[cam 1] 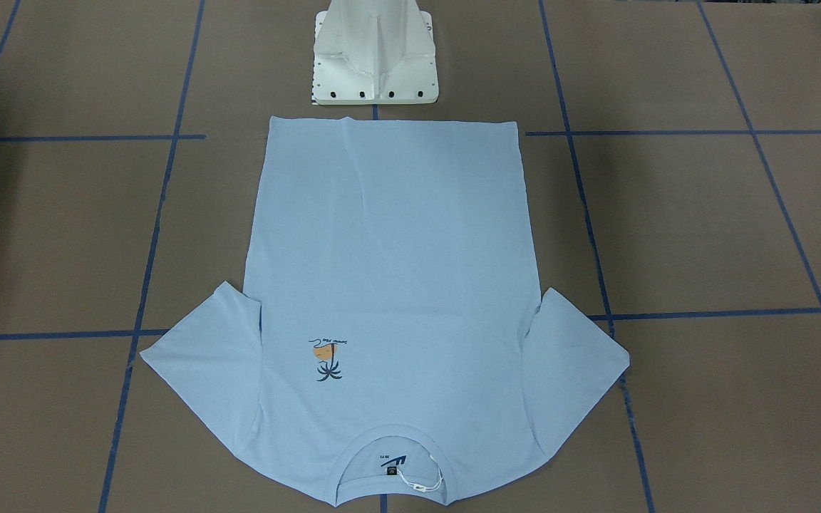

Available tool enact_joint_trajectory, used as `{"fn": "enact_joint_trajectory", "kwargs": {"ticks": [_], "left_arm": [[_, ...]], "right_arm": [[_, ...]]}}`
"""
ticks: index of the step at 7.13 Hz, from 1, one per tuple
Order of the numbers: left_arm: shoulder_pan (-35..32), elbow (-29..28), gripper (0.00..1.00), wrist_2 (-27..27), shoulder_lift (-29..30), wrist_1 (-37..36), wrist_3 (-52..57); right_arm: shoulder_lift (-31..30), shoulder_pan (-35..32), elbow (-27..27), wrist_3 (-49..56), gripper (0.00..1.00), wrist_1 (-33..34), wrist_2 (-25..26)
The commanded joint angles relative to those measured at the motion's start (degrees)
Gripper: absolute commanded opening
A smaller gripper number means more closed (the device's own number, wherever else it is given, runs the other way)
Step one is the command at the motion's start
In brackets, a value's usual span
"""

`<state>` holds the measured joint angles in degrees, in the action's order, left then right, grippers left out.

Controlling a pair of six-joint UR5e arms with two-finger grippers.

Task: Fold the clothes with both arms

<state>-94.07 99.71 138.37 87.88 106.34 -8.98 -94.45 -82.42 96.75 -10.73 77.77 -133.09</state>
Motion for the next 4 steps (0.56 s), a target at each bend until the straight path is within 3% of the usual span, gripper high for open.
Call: {"fn": "enact_joint_trajectory", "kwargs": {"ticks": [1,3,4], "left_arm": [[8.1,2.2,1.00,5.9,-1.3,2.1,-0.2],[8.4,3.2,1.00,6.0,-1.8,2.8,-0.2],[8.5,5.0,1.00,6.0,-3.7,3.1,-0.1]], "right_arm": [[0.7,12.3,0.0,-1.9,1.00,-8.6,0.2],[14.1,21.5,-6.8,-18.4,1.00,-12.9,0.9],[24.0,24.1,-14.1,-31.8,1.00,-14.0,2.2]]}}
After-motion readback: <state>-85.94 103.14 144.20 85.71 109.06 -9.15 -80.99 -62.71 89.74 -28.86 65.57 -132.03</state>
